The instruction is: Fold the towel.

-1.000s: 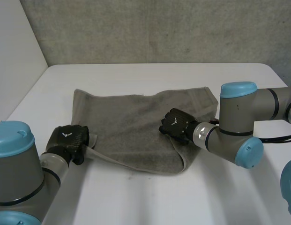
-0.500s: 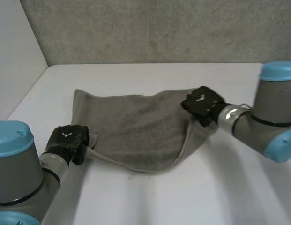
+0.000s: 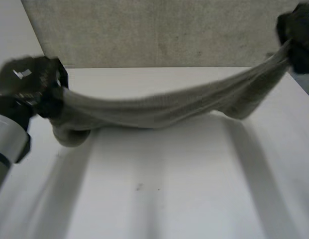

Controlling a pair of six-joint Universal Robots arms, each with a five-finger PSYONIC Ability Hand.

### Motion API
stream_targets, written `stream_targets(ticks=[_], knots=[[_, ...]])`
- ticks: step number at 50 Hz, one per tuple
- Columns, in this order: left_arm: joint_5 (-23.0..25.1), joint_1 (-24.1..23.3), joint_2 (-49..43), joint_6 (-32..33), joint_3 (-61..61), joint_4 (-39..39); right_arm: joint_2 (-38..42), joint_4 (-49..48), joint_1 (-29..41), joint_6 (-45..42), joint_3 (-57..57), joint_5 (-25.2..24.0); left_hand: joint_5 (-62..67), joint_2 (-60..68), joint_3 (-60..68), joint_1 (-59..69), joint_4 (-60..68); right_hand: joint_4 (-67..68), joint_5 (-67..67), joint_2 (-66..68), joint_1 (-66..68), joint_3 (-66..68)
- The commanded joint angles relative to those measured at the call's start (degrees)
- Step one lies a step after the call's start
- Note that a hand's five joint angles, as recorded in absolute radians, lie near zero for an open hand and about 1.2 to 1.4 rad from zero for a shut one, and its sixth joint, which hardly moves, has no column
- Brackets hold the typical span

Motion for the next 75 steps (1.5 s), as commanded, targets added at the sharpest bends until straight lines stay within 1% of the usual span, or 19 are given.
stream_targets(ticks=[1,4,9,15,17,19,20,25,27,28,30,36,41,47,49,52,59,67,75], knots=[[-0.3,0.2,1.6,-0.2,9.5,-9.9,-0.6,14.3,-0.5,-2.6,-10.9,1.3,11.1,10.2,10.3,11.5,10.1,3.1,3.2,3.6,4.4,3.8],[-0.3,0.6,0.8,-0.3,13.0,-12.6,1.0,17.2,-0.6,-4.6,-13.8,1.5,11.1,10.2,10.3,11.5,10.1,3.1,3.2,3.6,4.4,3.8],[-0.2,1.0,-3.7,-0.1,16.1,-13.7,10.0,18.2,-0.4,-7.6,-16.0,2.5,11.1,10.2,10.3,11.5,10.1,3.1,3.2,3.6,4.4,3.8],[0.3,0.5,-17.3,0.1,20.9,-13.6,18.1,17.3,0.3,-7.8,-18.3,3.5,11.1,10.2,10.3,11.5,10.1,3.1,3.2,3.6,4.4,3.8],[0.4,0.1,-21.6,0.1,23.0,-13.6,26.2,16.0,1.7,-7.4,-23.4,4.6,11.1,10.2,10.3,11.5,10.1,3.1,3.2,3.6,4.4,3.8],[0.2,0.0,-29.4,0.1,28.9,-13.1,30.3,14.6,3.1,-7.2,-26.9,5.6,11.1,10.2,10.3,11.5,10.1,3.1,3.2,3.6,4.4,3.8],[0.2,0.0,-29.5,0.1,28.9,-13.1,30.3,14.6,3.1,-7.2,-26.9,5.6,11.1,10.2,10.3,11.5,10.1,3.1,3.2,3.6,4.4,3.8],[0.1,0.0,-40.0,0.1,43.5,-10.6,43.1,4.8,7.6,-6.9,-43.6,12.3,11.1,10.2,10.3,11.5,10.1,3.1,3.2,3.6,4.4,3.8],[0.0,0.0,-44.1,-0.3,55.2,-8.2,45.1,1.7,7.7,-6.7,-47.5,13.0,11.1,10.2,10.3,11.5,10.1,3.1,3.2,3.6,4.4,3.8],[0.0,0.0,-44.2,-0.3,55.2,-8.2,45.1,1.7,7.7,-6.7,-47.6,13.0,11.1,10.2,10.3,11.5,10.1,3.1,3.2,3.6,4.4,3.8],[-0.3,0.1,-45.4,-0.9,64.2,-5.4,46.2,-5.3,8.1,-5.2,-52.1,13.3,11.1,10.2,10.3,11.5,10.1,3.1,3.2,3.6,4.4,3.8],[-0.6,0.1,-44.0,-3.5,67.4,-1.5,41.9,-16.0,8.4,0.7,-50.0,13.7,11.1,10.2,10.3,11.5,10.1,3.1,3.2,3.6,4.4,3.8],[-0.8,0.2,-40.6,-6.3,63.0,-1.5,38.4,-16.2,8.0,1.4,-43.2,13.3,11.1,10.2,10.3,11.5,10.1,3.1,3.2,3.6,4.4,3.8],[-0.5,0.4,-35.5,-6.7,46.8,-0.8,35.4,-16.0,7.6,1.2,-34.0,12.8,11.1,10.2,10.3,11.5,10.1,3.1,3.2,3.6,4.4,3.8],[-0.4,0.4,-34.4,-6.7,42.0,-0.5,34.0,-16.1,7.6,1.1,-26.6,10.9,11.1,10.2,10.3,11.5,10.1,3.1,3.2,3.6,4.4,3.8],[-0.3,0.5,-33.5,-6.6,32.9,1.2,33.8,-16.1,7.5,0.9,-19.0,7.4,11.1,10.2,10.3,11.5,10.1,3.1,3.2,3.6,4.4,3.8],[0.0,-0.5,-34.8,-6.1,13.2,8.7,35.9,-16.6,7.0,-1.8,-6.2,5.6,11.1,10.2,10.3,11.5,10.1,3.1,3.2,3.6,4.4,3.8],[0.1,-1.3,-39.5,-2.9,3.6,10.9,37.8,-16.3,5.1,-8.3,4.6,6.4,11.1,10.2,10.3,11.5,10.1,3.1,3.2,3.6,4.4,3.8],[0.1,-2.4,-35.2,1.5,-3.8,11.0,32.9,-16.9,0.8,-9.3,12.3,6.4,11.1,10.2,10.3,11.5,10.1,3.1,3.2,3.6,4.4,3.8]])
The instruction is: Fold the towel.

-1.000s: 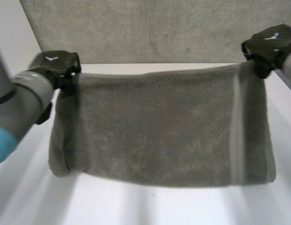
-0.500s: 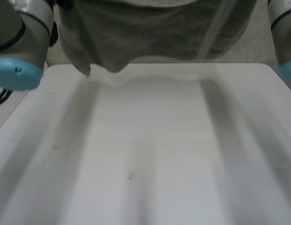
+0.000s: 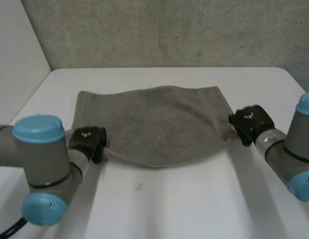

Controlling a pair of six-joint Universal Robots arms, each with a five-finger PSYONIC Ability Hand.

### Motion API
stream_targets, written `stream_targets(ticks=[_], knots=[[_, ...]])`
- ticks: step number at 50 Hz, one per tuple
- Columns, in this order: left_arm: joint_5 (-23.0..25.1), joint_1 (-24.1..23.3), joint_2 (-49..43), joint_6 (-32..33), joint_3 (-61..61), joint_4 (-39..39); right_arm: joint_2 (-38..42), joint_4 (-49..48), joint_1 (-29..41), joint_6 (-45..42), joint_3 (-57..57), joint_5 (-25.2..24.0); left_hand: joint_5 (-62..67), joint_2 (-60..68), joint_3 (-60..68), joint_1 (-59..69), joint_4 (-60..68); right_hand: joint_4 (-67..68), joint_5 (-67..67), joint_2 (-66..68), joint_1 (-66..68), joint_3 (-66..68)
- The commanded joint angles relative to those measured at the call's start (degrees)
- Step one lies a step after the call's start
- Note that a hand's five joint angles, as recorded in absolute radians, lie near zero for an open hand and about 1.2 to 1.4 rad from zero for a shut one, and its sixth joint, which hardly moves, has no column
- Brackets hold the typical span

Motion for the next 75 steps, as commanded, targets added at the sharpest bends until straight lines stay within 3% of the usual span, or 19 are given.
stream_targets(ticks=[1,4,5,6,7,8,9,11,13,20,26,30,34,39,44,50,52,59,75], knots=[[0.0,-1.0,3.8,3.5,-5.5,-0.3,-6.3,-0.7,-3.8,-0.7,7.2,-0.4,11.0,10.2,10.2,11.3,10.1,3.1,3.0,3.6,4.1,3.8],[0.1,-1.3,6.8,3.5,-8.0,-0.2,-9.5,-1.5,-5.0,-0.7,10.0,-1.5,11.0,10.2,10.2,11.3,10.1,3.1,3.0,3.6,4.1,3.8],[0.1,-1.7,7.8,3.5,-8.9,-0.2,-9.5,-1.6,-5.0,-0.7,10.0,-1.5,3.3,2.6,2.6,3.6,2.5,3.1,3.0,3.6,4.1,3.8],[0.1,-2.3,8.7,3.5,-9.6,-0.2,-10.1,-2.2,-5.3,-0.7,11.1,-2.3,-12.7,-13.5,-13.5,-12.4,-13.6,3.1,3.0,3.6,4.1,3.8],[0.1,-2.3,8.7,3.5,-9.6,-0.2,-10.1,-2.3,-5.3,-0.7,11.1,-2.3,-12.9,-13.6,-13.6,-12.6,-13.8,3.1,3.0,3.6,4.1,3.8],[0.1,-2.9,9.4,3.7,-9.9,-0.3,-10.2,-2.9,-5.4,-0.8,12.1,-2.8,-29.9,-30.6,-30.6,-29.6,-30.7,3.1,3.0,3.6,4.1,3.8],[0.1,-2.9,9.4,3.7,-9.9,-0.3,-10.2,-3.7,-5.4,-0.9,12.7,-3.2,-30.0,-30.8,-30.8,-29.7,-30.9,3.1,3.0,3.6,4.1,3.8],[0.1,-3.7,10.3,3.8,-10.3,-0.5,-10.2,-4.4,-5.4,-0.8,13.2,-3.3,-54.5,-55.3,-55.2,-54.2,-55.4,3.1,3.0,3.6,4.1,3.8],[0.1,-3.8,10.7,3.9,-10.3,-0.7,-10.0,-5.2,-5.3,-0.8,13.4,-3.3,-58.9,-59.7,-59.7,-58.6,-59.8,3.1,3.0,3.6,4.1,3.8],[0.3,-2.7,13.9,4.0,-8.3,-1.5,-10.0,-6.6,-5.4,-0.9,14.1,-3.5,-58.3,-59.1,-59.0,-58.0,-59.2,3.1,3.0,3.6,4.1,3.8],[4.4,1.1,14.8,4.0,-3.1,-3.0,-10.0,-7.4,-5.4,-0.9,14.9,-3.6,-55.8,-56.5,-56.5,-55.5,-56.6,3.1,3.0,3.6,4.1,3.8],[8.3,2.6,11.8,3.9,1.2,-6.1,-10.0,-8.8,-5.3,-1.0,16.2,-4.1,-55.1,-55.9,-55.9,-54.8,-56.0,3.1,3.0,3.6,4.1,3.8],[9.1,2.5,7.1,4.8,4.7,-8.4,-10.0,-9.3,-5.3,-1.2,16.7,-4.3,-54.9,-55.7,-55.7,-54.6,-55.8,3.1,3.0,3.6,4.1,3.8],[9.2,2.7,1.7,11.4,11.2,-12.8,-10.0,-9.4,-5.3,-2.8,17.1,-4.1,-54.3,-55.0,-55.0,-54.0,-55.1,3.1,3.0,3.6,4.1,3.8],[9.6,4.7,-4.3,22.9,19.3,-18.7,-10.0,-9.4,-5.2,-3.5,17.6,-4.1,-52.6,-53.4,-53.3,-52.3,-53.5,3.1,3.0,3.6,4.1,3.8],[10.4,5.5,-7.2,28.9,23.7,-20.9,-10.0,-9.4,-4.9,-3.6,17.9,-4.1,-50.6,-51.3,-51.3,-50.3,-51.4,3.1,3.0,3.6,4.1,3.8],[10.8,5.6,-8.6,31.9,25.4,-21.1,-10.0,-9.5,-4.9,-3.7,18.0,-4.1,-44.0,-44.8,-44.8,-43.7,-44.9,3.1,3.0,3.6,4.1,3.8],[10.9,6.2,-9.9,35.1,26.5,-21.7,-10.0,-9.5,-4.8,-4.7,18.1,-4.0,-42.3,-43.1,-43.1,-42.0,-43.2,3.1,3.0,3.6,4.1,3.8],[11.0,6.2,-15.3,35.4,28.2,-23.0,-9.7,-9.9,-4.8,-5.2,18.2,-4.0,-44.8,-45.6,-45.6,-44.6,-45.7,3.1,3.0,3.6,4.1,3.8]])
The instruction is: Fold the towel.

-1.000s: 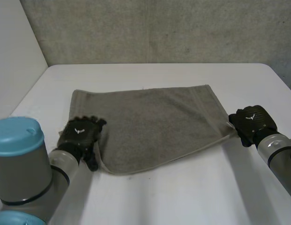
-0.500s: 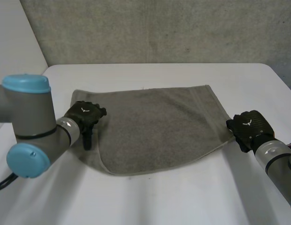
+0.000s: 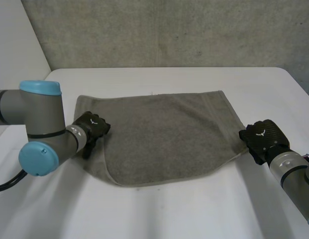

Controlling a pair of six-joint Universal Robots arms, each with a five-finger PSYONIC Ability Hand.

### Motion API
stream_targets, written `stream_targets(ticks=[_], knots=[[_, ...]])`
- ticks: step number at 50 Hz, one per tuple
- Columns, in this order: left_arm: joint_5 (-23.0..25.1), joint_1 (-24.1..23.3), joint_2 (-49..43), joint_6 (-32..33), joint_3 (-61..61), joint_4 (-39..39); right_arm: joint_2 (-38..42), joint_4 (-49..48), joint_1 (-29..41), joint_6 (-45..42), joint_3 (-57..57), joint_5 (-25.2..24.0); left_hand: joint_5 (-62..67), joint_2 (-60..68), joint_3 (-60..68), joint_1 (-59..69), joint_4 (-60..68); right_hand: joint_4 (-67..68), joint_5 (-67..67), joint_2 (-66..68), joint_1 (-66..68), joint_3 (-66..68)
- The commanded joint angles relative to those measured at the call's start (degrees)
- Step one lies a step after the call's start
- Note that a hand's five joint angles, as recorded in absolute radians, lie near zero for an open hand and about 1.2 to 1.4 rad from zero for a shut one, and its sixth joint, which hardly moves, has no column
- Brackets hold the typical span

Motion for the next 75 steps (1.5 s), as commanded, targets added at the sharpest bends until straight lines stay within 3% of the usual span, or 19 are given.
stream_targets(ticks=[1,10,17,35,47,55,59,66,75], knots=[[0.0,0.0,-2.1,0.0,0.9,-0.2,0.0,-0.1,0.0,-0.1,0.0,0.0,2.5,2.2,2.3,2.1,2.3,3.1,3.0,3.6,4.1,3.8],[-0.1,0.0,-2.5,0.0,1.0,0.0,0.1,-0.5,0.0,-0.1,0.0,0.0,4.0,3.7,3.8,3.6,3.8,3.1,3.0,3.6,4.1,3.8],[-0.5,0.0,-0.5,-0.1,-0.1,0.1,0.1,-0.5,0.0,-0.1,0.0,0.0,14.8,14.5,14.5,14.4,14.5,3.1,3.0,3.6,4.1,3.8],[-0.5,0.6,4.0,-0.1,-6.6,0.4,0.6,-0.5,0.1,-2.1,0.2,0.3,15.6,15.4,15.4,15.3,15.4,3.1,3.0,3.6,4.1,3.8],[-0.5,0.6,7.2,-0.1,-10.0,0.6,0.6,-0.6,0.1,-2.2,0.3,0.3,40.8,40.5,40.6,40.4,40.6,3.1,3.0,3.6,4.1,3.8],[-0.5,0.9,9.1,-0.1,-11.1,0.6,0.6,-0.6,0.1,-2.3,0.3,0.3,47.1,46.8,46.8,46.7,46.8,3.1,3.0,3.6,4.1,3.8],[-0.5,0.9,9.4,-0.1,-12.4,0.7,0.5,-0.6,0.1,-2.3,0.3,0.3,46.4,46.1,46.2,46.0,46.2,3.1,3.0,3.6,4.1,3.8],[-0.4,1.7,9.6,-0.1,-14.9,0.7,0.6,-0.6,0.1,-2.4,0.4,0.3,22.7,22.5,22.5,22.4,22.5,3.1,3.0,3.6,4.1,3.8],[-0.4,2.6,10.5,-0.1,-15.7,0.8,0.6,-0.6,0.1,-2.6,0.6,0.3,21.7,21.4,21.4,21.3,21.4,3.1,3.0,3.6,4.1,3.8]])
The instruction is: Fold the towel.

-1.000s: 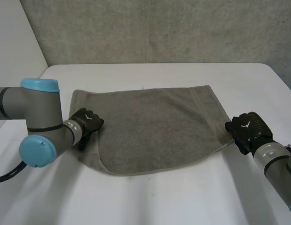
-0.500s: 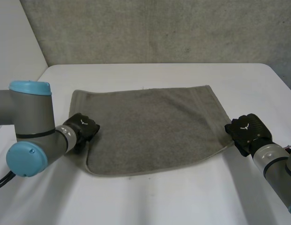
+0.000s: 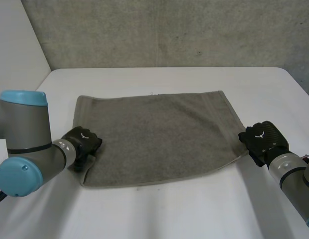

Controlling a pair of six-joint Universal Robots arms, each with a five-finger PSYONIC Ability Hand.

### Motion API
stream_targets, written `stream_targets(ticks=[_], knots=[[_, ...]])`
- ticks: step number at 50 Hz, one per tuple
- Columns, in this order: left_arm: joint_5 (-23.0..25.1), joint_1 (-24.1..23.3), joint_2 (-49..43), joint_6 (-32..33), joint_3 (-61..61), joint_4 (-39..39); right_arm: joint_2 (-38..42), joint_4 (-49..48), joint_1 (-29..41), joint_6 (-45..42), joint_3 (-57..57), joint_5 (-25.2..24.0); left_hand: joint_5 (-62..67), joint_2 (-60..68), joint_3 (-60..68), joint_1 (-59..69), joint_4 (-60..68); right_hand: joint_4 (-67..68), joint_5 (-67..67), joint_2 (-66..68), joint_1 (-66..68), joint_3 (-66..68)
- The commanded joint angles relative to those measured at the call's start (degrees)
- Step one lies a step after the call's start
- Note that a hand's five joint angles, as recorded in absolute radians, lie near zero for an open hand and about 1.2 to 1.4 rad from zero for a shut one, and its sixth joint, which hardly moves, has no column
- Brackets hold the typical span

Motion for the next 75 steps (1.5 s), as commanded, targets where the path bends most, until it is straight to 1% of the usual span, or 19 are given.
stream_targets(ticks=[1,5,7,8,10,11,12,28,32,38,40,42,46,52,56,66,69,71,75], knots=[[0.0,1.1,0.9,0.0,-0.7,0.0,0.0,0.0,0.0,-0.1,0.1,0.1,4.2,4.2,4.1,4.1,4.2,3.1,3.0,3.6,4.1,3.8],[-0.1,1.6,1.5,0.0,-0.9,-0.1,-0.1,0.0,0.0,-0.1,0.2,0.2,6.1,6.1,6.0,5.9,6.0,3.1,3.0,3.6,4.1,3.8],[-0.2,2.0,2.2,0.0,-1.8,-0.2,-0.1,0.1,0.0,-0.1,0.2,0.2,20.6,20.6,20.5,20.5,20.6,3.1,3.0,3.6,4.1,3.8],[-0.2,2.0,2.2,0.0,-1.8,-0.2,-0.2,0.1,0.0,-0.1,0.1,0.3,20.7,20.7,20.6,20.6,20.7,3.1,3.0,3.6,4.1,3.8],[0.0,2.4,3.5,0.0,-3.2,0.3,-0.2,0.1,0.0,0.0,0.1,0.4,31.9,31.9,31.8,31.8,31.9,3.1,3.0,3.6,4.1,3.8],[0.0,2.4,3.5,0.0,-3.2,0.3,-0.2,0.1,0.0,0.0,0.1,0.4,32.0,32.0,31.9,31.8,31.9,3.1,3.0,3.6,4.1,3.8],[0.0,2.7,4.0,-0.1,-4.0,0.3,-0.3,0.1,0.0,0.0,0.1,0.4,40.8,40.8,40.7,40.6,40.7,3.1,3.0,3.6,4.1,3.8],[0.3,6.3,11.5,-1.1,-16.0,7.9,-2.3,1.9,0.0,0.2,-0.3,0.7,40.9,40.9,40.8,40.7,40.8,3.1,3.0,3.6,4.1,3.8],[0.4,8.6,14.8,-2.1,-18.4,9.7,-6.2,7.4,-0.9,0.6,-0.4,0.6,40.9,40.9,40.8,40.7,40.8,3.1,3.0,3.6,4.1,3.8],[2.5,12.4,21.7,-9.1,-21.8,11.4,-11.7,15.5,-6.0,0.2,-0.1,-0.1,40.9,40.9,40.8,40.7,40.8,3.1,3.0,3.6,4.1,3.8],[3.2,14.5,25.9,-14.1,-23.4,11.0,-13.2,17.6,-7.2,0.0,0.1,-0.3,40.9,40.9,40.8,40.7,40.8,3.1,3.0,3.6,4.1,3.8],[3.7,15.4,28.2,-16.2,-24.4,10.9,-14.8,19.6,-8.2,-0.1,0.4,-0.5,40.9,40.9,40.8,40.7,40.8,3.1,3.0,3.6,4.1,3.8],[5.2,16.4,36.1,-20.5,-29.0,9.3,-20.5,26.0,-11.2,-2.7,2.0,-3.3,40.9,40.9,40.8,40.7,40.8,3.1,3.0,3.6,4.1,3.8],[6.8,16.5,45.7,-21.7,-33.3,6.9,-29.0,35.3,-14.9,-5.8,2.6,-8.9,40.9,40.9,40.8,40.7,40.8,3.1,3.0,3.6,4.1,3.8],[8.5,16.6,50.1,-22.9,-35.1,6.4,-30.5,38.4,-15.8,-5.9,2.0,-10.9,40.9,40.9,40.8,40.7,40.8,3.1,3.0,3.6,4.1,3.8],[9.5,16.8,48.2,-25.2,-34.4,7.4,-29.2,39.5,-16.3,-6.0,-2.2,-11.4,40.9,40.9,40.8,40.7,40.8,3.1,3.0,3.6,4.1,3.8],[9.3,16.8,43.3,-25.4,-32.8,9.8,-23.9,38.5,-15.9,-6.0,-4.4,-11.1,40.9,40.9,40.8,40.7,40.8,3.1,3.0,3.6,4.1,3.8],[9.0,16.6,39.7,-25.5,-31.2,11.6,-16.0,35.7,-15.0,-5.0,-8.0,-10.4,40.9,40.9,40.8,40.7,40.8,3.1,3.0,3.6,4.1,3.8],[8.5,15.1,29.0,-25.8,-25.7,14.7,-9.9,33.3,-13.4,-4.4,-12.2,-8.1,40.9,40.9,40.8,40.7,40.8,3.1,3.0,3.6,4.1,3.8]])
